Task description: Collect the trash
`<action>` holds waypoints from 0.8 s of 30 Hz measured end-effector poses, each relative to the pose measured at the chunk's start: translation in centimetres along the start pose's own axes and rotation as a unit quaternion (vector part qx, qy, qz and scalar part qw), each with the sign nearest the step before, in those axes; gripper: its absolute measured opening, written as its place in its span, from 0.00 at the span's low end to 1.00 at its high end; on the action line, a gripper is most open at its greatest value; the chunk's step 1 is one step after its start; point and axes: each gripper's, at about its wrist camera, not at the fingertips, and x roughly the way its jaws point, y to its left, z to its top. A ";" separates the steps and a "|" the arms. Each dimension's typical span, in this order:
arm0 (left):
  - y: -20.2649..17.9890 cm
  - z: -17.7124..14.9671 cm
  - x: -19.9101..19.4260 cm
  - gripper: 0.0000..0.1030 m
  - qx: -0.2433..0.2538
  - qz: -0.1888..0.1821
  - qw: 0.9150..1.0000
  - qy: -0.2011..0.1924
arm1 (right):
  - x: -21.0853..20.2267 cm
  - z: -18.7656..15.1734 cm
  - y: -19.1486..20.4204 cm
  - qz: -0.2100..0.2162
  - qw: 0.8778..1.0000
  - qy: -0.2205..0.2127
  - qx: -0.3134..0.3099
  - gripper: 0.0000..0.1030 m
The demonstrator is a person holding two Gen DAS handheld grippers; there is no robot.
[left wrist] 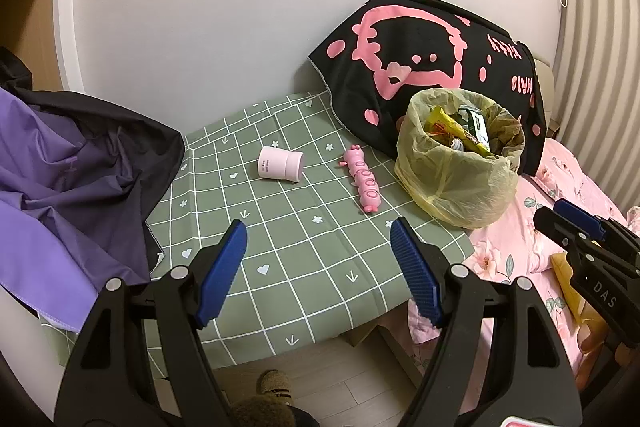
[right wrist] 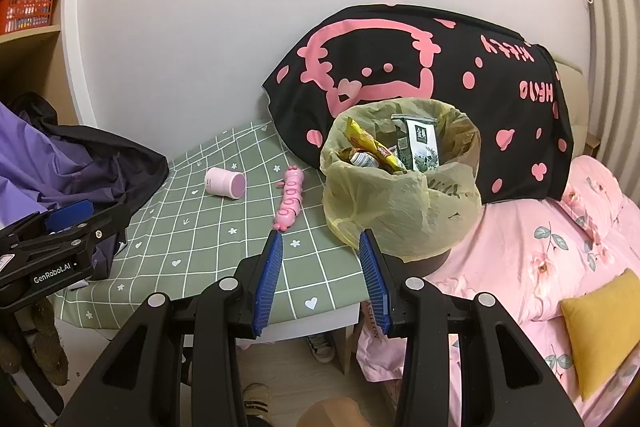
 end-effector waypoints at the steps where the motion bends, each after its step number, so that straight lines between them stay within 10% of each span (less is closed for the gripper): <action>1: 0.0 0.0 0.0 0.68 0.000 0.000 1.000 0.000 | 0.0 0.0 0.0 0.000 1.000 0.000 0.000 0.37; 24: -0.1 0.0 0.1 0.68 0.012 -0.021 1.000 -0.001 | -0.4 -0.2 -0.3 -0.006 1.000 -0.003 0.003 0.37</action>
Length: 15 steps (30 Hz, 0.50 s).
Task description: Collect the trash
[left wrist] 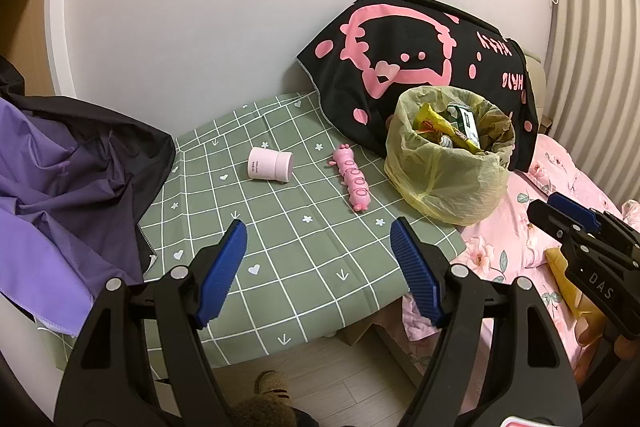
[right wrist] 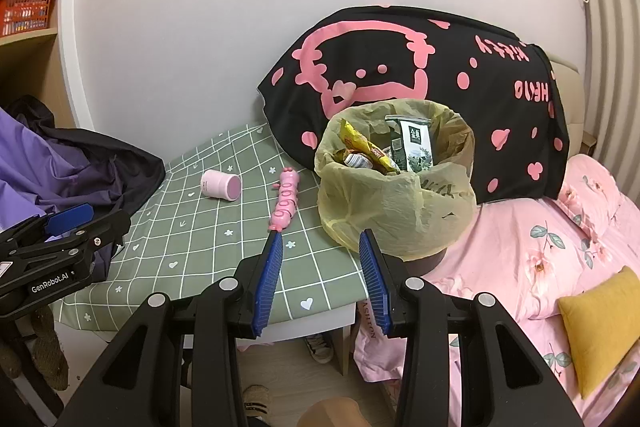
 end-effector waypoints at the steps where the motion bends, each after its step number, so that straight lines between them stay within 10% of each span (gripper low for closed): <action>1: 0.0 0.0 0.0 0.68 -0.001 0.000 1.000 0.000 | 0.0 0.0 0.0 0.000 1.000 0.000 0.000 0.37; 15: 0.1 0.2 0.0 0.68 0.002 0.000 1.000 -0.001 | -0.1 0.0 -0.2 0.001 1.000 0.000 -0.001 0.37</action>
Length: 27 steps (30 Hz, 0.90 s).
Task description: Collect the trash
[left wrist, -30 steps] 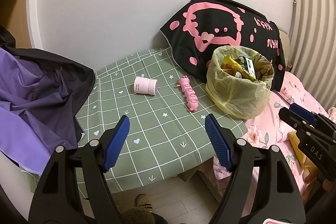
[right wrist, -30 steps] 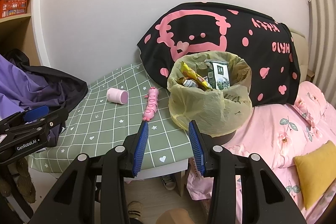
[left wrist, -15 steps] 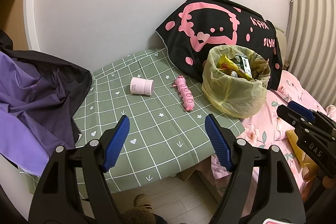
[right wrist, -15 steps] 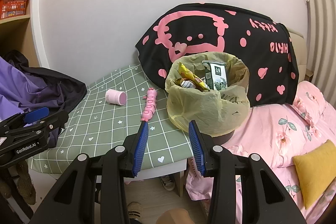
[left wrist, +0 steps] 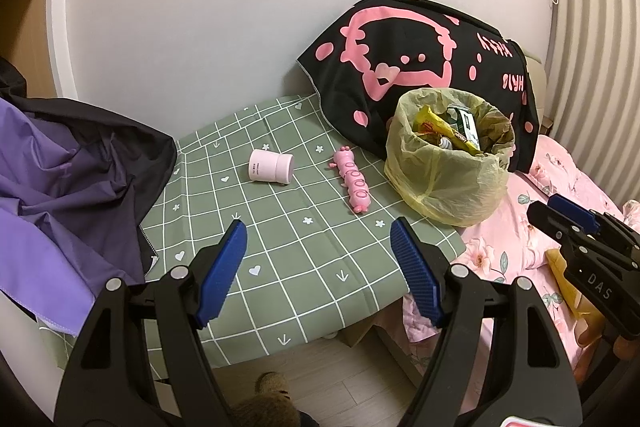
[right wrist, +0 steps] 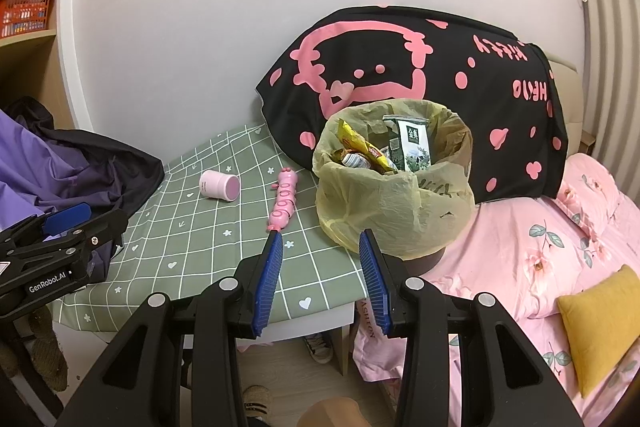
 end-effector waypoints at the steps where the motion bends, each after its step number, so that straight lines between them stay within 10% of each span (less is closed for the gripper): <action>1: 0.0 0.0 0.0 0.68 -0.001 -0.001 1.000 0.000 | 0.0 0.0 0.0 0.000 1.000 0.000 0.000 0.37; 27: -0.2 0.0 0.0 0.68 0.007 -0.009 1.000 -0.004 | -0.1 0.0 -0.8 -0.005 1.000 0.001 0.004 0.37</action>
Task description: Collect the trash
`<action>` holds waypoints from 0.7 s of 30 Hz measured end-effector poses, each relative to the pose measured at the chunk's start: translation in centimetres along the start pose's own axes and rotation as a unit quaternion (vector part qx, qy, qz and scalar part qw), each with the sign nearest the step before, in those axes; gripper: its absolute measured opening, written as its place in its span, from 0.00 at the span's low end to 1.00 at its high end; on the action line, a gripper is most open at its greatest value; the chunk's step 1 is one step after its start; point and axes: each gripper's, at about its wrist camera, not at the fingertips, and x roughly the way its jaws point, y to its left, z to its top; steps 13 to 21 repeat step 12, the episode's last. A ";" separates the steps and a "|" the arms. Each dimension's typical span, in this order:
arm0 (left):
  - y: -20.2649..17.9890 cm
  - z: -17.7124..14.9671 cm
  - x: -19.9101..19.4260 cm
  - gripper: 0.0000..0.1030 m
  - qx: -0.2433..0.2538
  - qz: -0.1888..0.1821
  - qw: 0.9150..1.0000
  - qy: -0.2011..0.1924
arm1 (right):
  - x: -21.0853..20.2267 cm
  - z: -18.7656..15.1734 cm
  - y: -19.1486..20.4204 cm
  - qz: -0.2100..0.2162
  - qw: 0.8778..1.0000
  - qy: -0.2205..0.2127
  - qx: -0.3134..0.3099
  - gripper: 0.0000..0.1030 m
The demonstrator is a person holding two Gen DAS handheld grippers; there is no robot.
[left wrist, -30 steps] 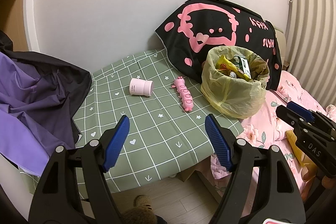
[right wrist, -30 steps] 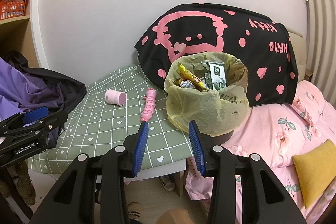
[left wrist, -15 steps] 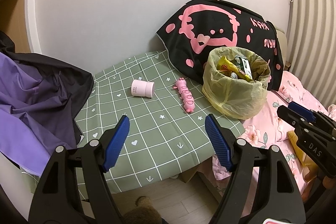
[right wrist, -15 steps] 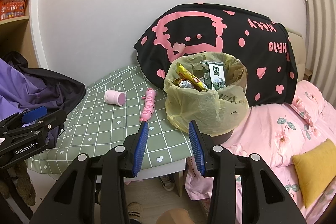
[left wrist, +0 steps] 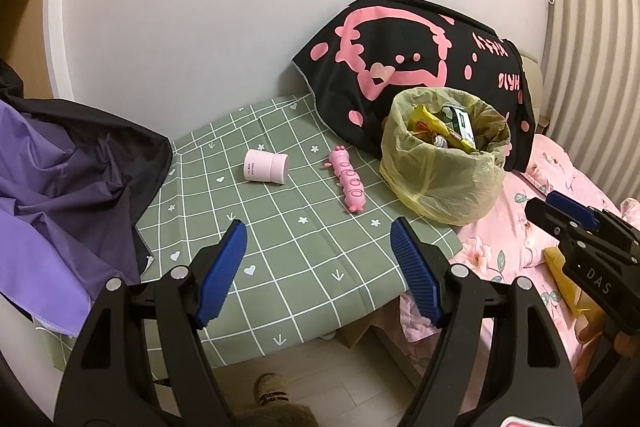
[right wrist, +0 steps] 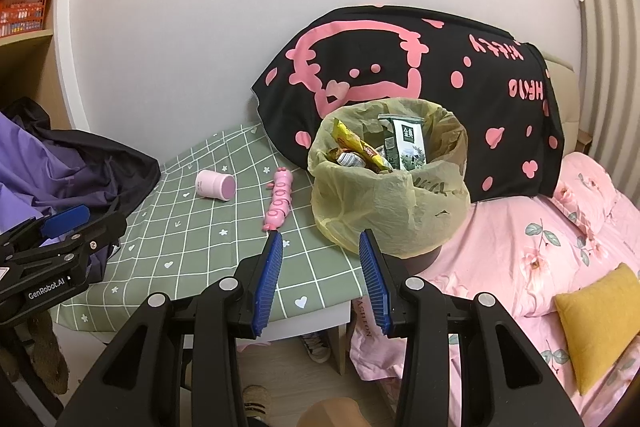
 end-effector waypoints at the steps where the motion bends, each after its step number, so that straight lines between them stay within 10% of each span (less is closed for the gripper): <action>1: -0.1 0.0 0.0 0.68 0.000 -0.001 1.000 0.000 | 0.0 0.0 -0.1 -0.001 1.000 0.000 0.001 0.37; 21: 0.2 -0.4 0.9 0.68 -0.016 -0.003 1.000 0.023 | 0.2 0.1 -0.2 -0.003 1.000 0.001 0.003 0.37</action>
